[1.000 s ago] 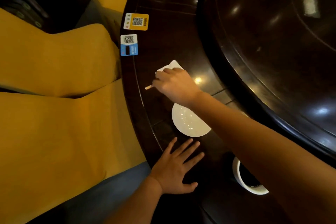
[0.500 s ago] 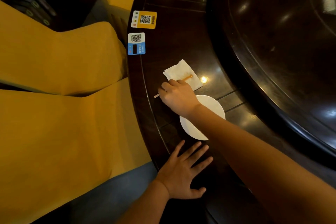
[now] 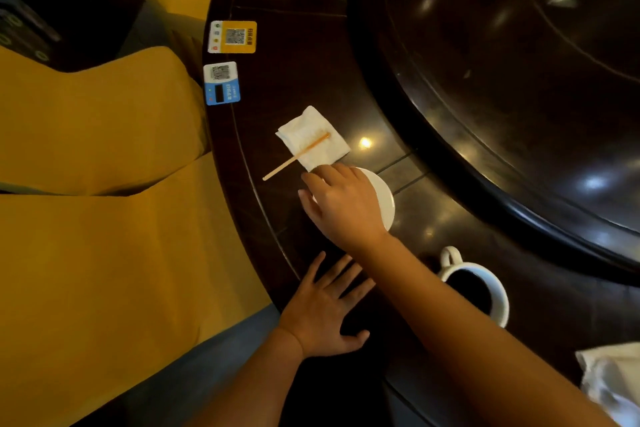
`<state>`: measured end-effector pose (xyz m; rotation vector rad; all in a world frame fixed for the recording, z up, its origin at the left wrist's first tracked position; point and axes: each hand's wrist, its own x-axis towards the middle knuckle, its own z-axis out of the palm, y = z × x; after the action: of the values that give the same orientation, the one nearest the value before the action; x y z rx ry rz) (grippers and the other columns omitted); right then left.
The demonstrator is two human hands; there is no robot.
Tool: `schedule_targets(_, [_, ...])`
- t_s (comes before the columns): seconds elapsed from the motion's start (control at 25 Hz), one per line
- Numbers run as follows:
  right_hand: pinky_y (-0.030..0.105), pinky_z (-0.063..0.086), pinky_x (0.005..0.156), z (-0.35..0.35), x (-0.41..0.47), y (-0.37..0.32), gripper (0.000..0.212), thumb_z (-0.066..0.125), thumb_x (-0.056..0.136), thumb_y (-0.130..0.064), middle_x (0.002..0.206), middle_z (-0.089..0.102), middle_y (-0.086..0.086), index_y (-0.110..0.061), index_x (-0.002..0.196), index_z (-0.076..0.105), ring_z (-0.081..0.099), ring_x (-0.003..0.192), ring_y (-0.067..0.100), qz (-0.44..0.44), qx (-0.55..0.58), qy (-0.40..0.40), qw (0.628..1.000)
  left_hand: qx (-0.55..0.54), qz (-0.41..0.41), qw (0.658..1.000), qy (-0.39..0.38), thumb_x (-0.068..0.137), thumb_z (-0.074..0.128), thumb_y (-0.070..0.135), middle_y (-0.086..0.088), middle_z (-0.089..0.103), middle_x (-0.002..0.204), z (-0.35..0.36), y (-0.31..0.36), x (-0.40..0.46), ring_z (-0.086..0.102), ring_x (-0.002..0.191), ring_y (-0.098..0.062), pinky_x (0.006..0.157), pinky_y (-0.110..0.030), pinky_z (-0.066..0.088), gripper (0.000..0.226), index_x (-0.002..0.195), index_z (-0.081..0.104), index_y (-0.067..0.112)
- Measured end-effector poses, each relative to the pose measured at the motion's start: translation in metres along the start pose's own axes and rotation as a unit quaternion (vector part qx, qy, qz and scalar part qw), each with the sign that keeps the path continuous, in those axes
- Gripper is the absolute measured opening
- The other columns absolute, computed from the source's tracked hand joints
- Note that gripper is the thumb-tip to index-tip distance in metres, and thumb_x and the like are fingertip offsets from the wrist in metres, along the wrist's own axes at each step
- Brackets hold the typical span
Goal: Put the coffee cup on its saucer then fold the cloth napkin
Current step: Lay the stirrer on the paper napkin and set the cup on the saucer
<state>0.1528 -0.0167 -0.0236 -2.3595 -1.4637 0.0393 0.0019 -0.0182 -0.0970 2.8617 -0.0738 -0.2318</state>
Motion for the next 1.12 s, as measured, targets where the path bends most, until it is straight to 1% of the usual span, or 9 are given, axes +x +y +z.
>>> schedule_targets(0.12, [0.041, 0.049, 0.076, -0.037, -0.057, 0.016, 0.030, 0.059, 0.085, -0.027, 0.106, 0.066, 0.013, -0.008, 0.107, 0.064, 0.061, 0.093, 0.032, 0.129, -0.010, 0.036, 0.991, -0.018, 0.007, 1.000, 0.010, 0.070, 0.048, 0.068, -0.005, 0.041, 0.145, -0.001, 0.001, 0.001, 0.022, 0.138, -0.023, 0.106, -0.052, 0.016, 0.081, 0.139, 0.035, 0.027])
schedule_targets(0.24, [0.043, 0.046, 0.084, -0.068, -0.120, 0.033, 0.044, 0.064, 0.082, -0.036, 0.122, 0.058, 0.014, -0.014, 0.118, 0.058, 0.054, 0.110, 0.032, 0.271, -0.020, -0.003, 0.962, -0.022, 0.004, 1.000, 0.014, 0.071, 0.051, 0.065, -0.005, 0.028, 0.152, -0.003, 0.001, 0.001, 0.017, 0.142, -0.022, 0.107, -0.056, 0.016, 0.081, 0.141, 0.036, 0.027])
schedule_targets(0.32, [0.045, 0.043, 0.090, -0.083, -0.153, 0.041, 0.061, 0.064, 0.078, -0.047, 0.137, 0.045, 0.014, -0.019, 0.130, 0.048, 0.043, 0.124, 0.031, 0.340, -0.032, -0.049, 0.939, -0.027, 0.005, 0.999, 0.022, 0.072, 0.053, 0.064, -0.005, 0.028, 0.152, -0.004, 0.001, 0.001, 0.019, 0.141, -0.022, 0.108, -0.056, 0.016, 0.080, 0.141, 0.038, 0.027])
schedule_targets(0.44, [0.044, 0.039, 0.097, -0.092, -0.181, 0.049, 0.085, 0.063, 0.073, -0.058, 0.151, 0.023, 0.009, -0.028, 0.143, 0.025, 0.024, 0.135, 0.027, 0.412, -0.006, -0.098, 0.906, -0.027, 0.007, 0.999, 0.024, 0.072, 0.055, 0.061, -0.004, 0.028, 0.152, -0.004, 0.001, 0.001, 0.020, 0.141, -0.021, 0.109, -0.055, 0.017, 0.079, 0.141, 0.038, 0.026])
schedule_targets(0.52, [0.044, 0.040, 0.097, -0.093, -0.189, 0.049, 0.093, 0.063, 0.071, -0.062, 0.153, 0.015, 0.005, -0.033, 0.144, 0.014, 0.019, 0.137, 0.025, 0.429, 0.010, -0.113, 0.896, -0.019, 0.005, 1.000, 0.019, 0.071, 0.054, 0.061, -0.004, 0.029, 0.152, -0.004, 0.002, 0.001, 0.019, 0.141, -0.021, 0.110, -0.055, 0.016, 0.079, 0.141, 0.037, 0.027])
schedule_targets(0.6, [0.043, 0.044, 0.094, -0.091, -0.191, 0.048, 0.099, 0.064, 0.068, -0.064, 0.154, 0.013, 0.004, -0.035, 0.144, 0.009, 0.018, 0.137, 0.024, 0.432, 0.016, -0.127, 0.892, -0.011, 0.001, 1.000, 0.011, 0.072, 0.053, 0.062, -0.005, 0.028, 0.152, -0.004, 0.002, 0.001, 0.018, 0.141, -0.021, 0.110, -0.054, 0.014, 0.079, 0.141, 0.035, 0.027])
schedule_targets(0.76, [0.038, 0.048, 0.086, -0.084, -0.190, 0.042, 0.104, 0.069, 0.068, -0.058, 0.151, 0.013, 0.004, -0.034, 0.145, 0.003, 0.022, 0.134, 0.025, 0.417, 0.013, -0.166, 0.893, -0.008, 0.000, 1.000, 0.011, 0.073, 0.052, 0.062, -0.005, 0.028, 0.152, -0.003, 0.002, 0.001, 0.018, 0.142, -0.021, 0.111, -0.053, 0.012, 0.078, 0.142, 0.034, 0.028])
schedule_targets(0.92, [0.031, 0.048, 0.079, -0.081, -0.186, 0.042, 0.097, 0.070, 0.072, -0.046, 0.145, 0.021, 0.006, -0.029, 0.145, 0.008, 0.026, 0.129, 0.024, 0.419, 0.010, -0.159, 0.894, -0.009, 0.000, 1.000, 0.013, 0.073, 0.051, 0.062, -0.005, 0.029, 0.152, -0.003, 0.001, 0.001, 0.017, 0.142, -0.021, 0.112, -0.052, 0.011, 0.078, 0.142, 0.035, 0.028])
schedule_targets(1.12, [0.031, 0.048, 0.080, -0.086, -0.172, 0.037, 0.095, 0.070, 0.072, -0.047, 0.145, 0.022, 0.007, -0.028, 0.145, 0.012, 0.027, 0.129, 0.024, 0.397, 0.009, -0.151, 0.905, -0.008, 0.002, 1.000, 0.011, 0.075, 0.050, 0.063, -0.004, 0.026, 0.153, -0.003, 0.001, 0.001, 0.015, 0.142, -0.021, 0.110, -0.054, 0.014, 0.078, 0.142, 0.034, 0.028])
